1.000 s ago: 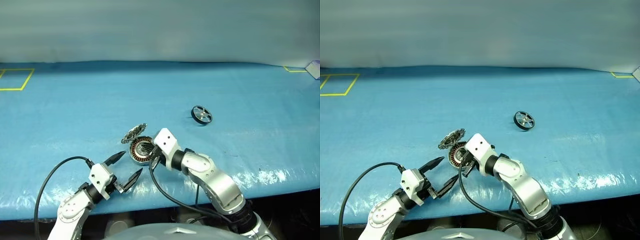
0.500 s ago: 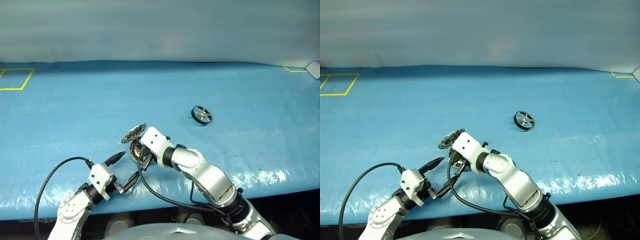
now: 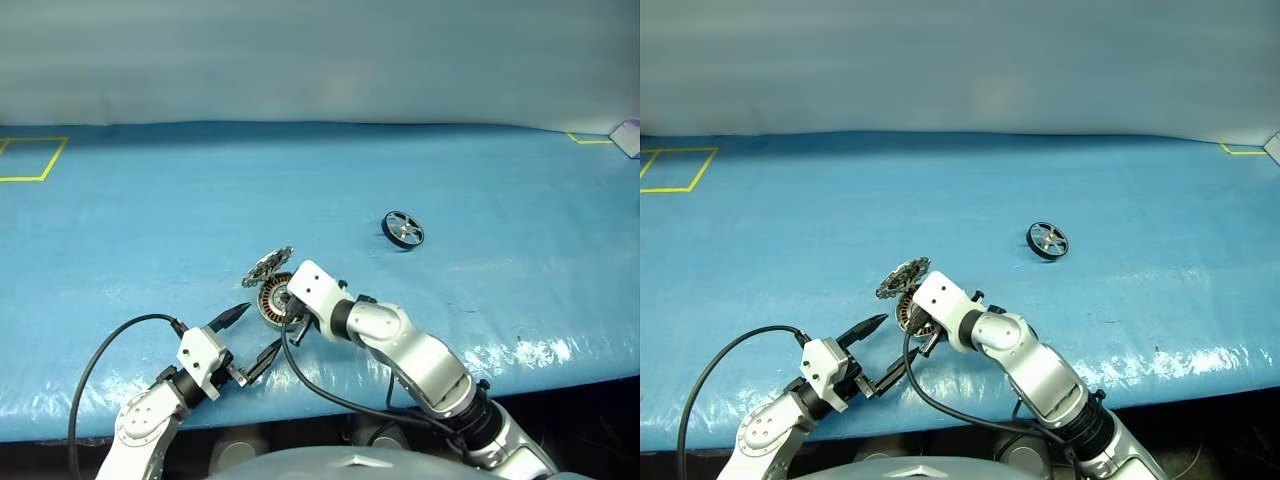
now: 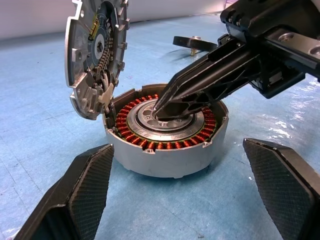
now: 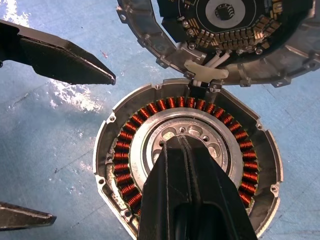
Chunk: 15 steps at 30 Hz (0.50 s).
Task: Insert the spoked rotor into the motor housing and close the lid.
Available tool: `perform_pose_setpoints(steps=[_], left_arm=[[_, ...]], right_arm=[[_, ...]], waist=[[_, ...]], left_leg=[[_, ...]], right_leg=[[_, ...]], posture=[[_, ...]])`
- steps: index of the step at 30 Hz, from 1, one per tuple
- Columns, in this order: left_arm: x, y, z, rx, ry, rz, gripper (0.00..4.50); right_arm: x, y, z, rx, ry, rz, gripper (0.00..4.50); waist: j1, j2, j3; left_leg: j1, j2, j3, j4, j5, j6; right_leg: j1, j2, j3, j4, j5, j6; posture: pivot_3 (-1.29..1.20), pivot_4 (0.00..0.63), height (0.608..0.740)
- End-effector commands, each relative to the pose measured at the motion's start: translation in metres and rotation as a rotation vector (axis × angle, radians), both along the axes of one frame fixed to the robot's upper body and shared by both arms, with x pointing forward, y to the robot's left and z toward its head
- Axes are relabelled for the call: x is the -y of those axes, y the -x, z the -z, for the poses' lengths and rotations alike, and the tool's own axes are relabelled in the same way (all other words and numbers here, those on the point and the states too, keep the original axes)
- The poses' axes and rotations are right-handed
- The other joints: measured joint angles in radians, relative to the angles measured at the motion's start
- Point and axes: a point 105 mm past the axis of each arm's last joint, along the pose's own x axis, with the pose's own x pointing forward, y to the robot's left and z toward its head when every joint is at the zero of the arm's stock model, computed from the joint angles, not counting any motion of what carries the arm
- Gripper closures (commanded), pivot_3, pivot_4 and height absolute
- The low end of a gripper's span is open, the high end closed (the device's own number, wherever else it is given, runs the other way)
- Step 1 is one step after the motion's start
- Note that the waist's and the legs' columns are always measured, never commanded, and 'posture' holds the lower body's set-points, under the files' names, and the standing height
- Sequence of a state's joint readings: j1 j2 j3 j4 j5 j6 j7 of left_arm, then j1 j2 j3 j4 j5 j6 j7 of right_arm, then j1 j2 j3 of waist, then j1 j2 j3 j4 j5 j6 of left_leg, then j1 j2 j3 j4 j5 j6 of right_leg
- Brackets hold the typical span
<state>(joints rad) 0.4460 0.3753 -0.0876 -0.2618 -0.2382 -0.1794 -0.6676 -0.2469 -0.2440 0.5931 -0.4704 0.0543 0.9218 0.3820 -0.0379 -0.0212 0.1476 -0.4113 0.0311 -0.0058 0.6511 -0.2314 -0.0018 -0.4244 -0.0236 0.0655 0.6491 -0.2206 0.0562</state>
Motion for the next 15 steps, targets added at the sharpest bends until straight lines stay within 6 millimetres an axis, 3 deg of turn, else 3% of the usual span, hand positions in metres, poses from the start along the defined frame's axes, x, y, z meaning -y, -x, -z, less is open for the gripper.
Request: perform_pose_setpoints(steps=[1,9,15], left_arm=[[0.001,0.000,-0.003,0.009,0.011,0.000,0.00],[0.000,-0.001,-0.002,0.004,0.010,0.001,0.00],[0.000,-0.001,-0.002,0.004,0.010,0.003,0.00]], right_arm=[[0.006,-0.003,-0.003,0.014,-0.006,0.028,4.48],[0.018,-0.005,-0.001,0.008,0.014,0.062,4.48],[0.016,-0.002,-0.003,0.001,0.005,0.040,4.48]], waist=[[0.000,0.000,0.000],[0.001,0.000,0.000],[0.001,0.000,0.000]], left_leg=[[0.000,0.000,0.000,0.000,0.000,0.000],[0.000,0.000,0.000,0.000,0.000,0.000],[0.000,0.000,0.000,0.000,0.000,0.000]], right_leg=[[0.000,0.000,0.000,0.000,0.000,0.000],[0.000,0.000,0.000,0.000,0.000,0.000],[0.000,0.000,0.000,0.000,0.000,0.000]], posture=[[0.00,0.150,0.740],[0.00,0.150,0.740],[0.00,0.150,0.740]])
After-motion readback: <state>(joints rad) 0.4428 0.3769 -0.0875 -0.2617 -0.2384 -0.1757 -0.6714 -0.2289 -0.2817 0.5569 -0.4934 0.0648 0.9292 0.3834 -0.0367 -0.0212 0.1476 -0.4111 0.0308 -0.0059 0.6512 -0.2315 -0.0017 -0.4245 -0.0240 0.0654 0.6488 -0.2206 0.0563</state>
